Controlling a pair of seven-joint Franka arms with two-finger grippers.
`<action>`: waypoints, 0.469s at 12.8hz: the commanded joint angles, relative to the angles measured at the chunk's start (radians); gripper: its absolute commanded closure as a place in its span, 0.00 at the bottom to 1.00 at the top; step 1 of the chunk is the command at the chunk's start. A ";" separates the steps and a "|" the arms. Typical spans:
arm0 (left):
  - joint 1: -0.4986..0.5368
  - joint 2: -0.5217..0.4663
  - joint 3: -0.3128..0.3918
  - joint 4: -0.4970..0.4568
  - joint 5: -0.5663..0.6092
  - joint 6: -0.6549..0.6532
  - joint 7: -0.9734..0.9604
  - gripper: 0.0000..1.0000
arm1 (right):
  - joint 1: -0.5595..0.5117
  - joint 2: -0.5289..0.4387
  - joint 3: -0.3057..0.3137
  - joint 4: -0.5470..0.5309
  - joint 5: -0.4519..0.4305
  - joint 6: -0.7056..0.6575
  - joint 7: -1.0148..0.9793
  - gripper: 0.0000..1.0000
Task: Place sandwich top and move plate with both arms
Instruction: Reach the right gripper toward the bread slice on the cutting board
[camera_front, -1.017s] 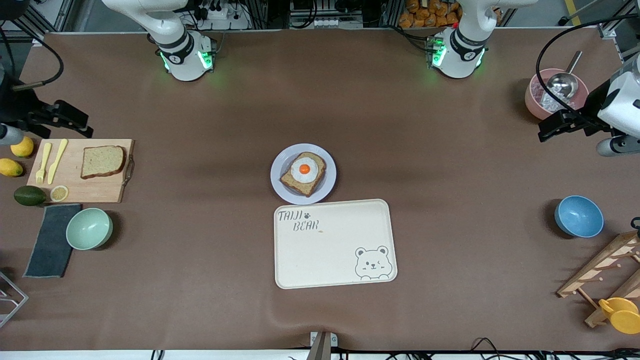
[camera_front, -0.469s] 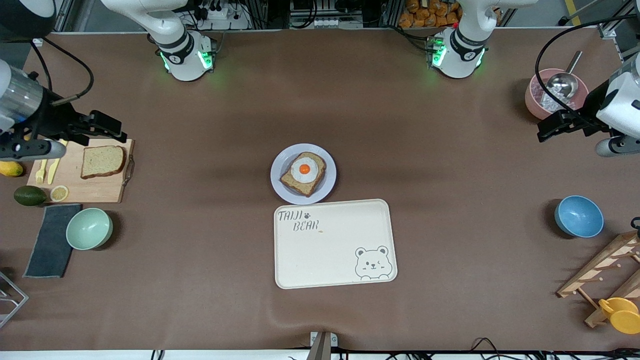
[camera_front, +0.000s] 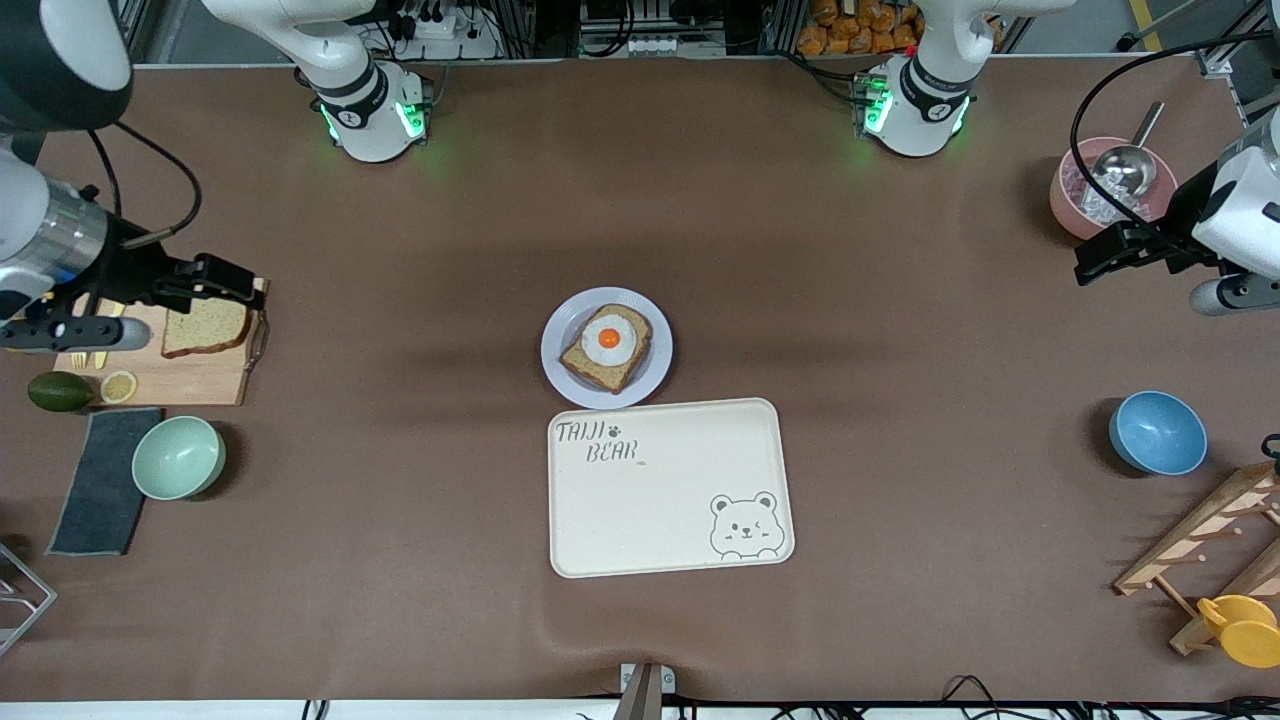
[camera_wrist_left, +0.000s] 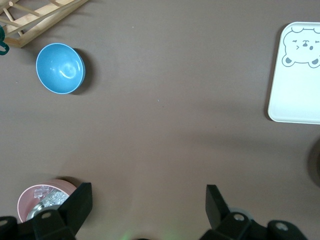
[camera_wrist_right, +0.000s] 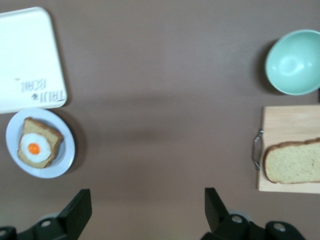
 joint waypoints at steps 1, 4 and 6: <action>0.008 0.006 0.000 0.012 -0.008 -0.007 0.015 0.00 | -0.091 0.031 0.006 -0.019 -0.004 0.000 -0.069 0.01; 0.008 0.006 0.000 0.005 -0.008 -0.002 0.015 0.00 | -0.213 0.069 0.006 -0.028 0.002 0.041 -0.184 0.12; 0.008 0.006 0.000 0.001 -0.008 -0.002 0.015 0.00 | -0.281 0.086 0.004 -0.028 0.001 0.044 -0.232 0.11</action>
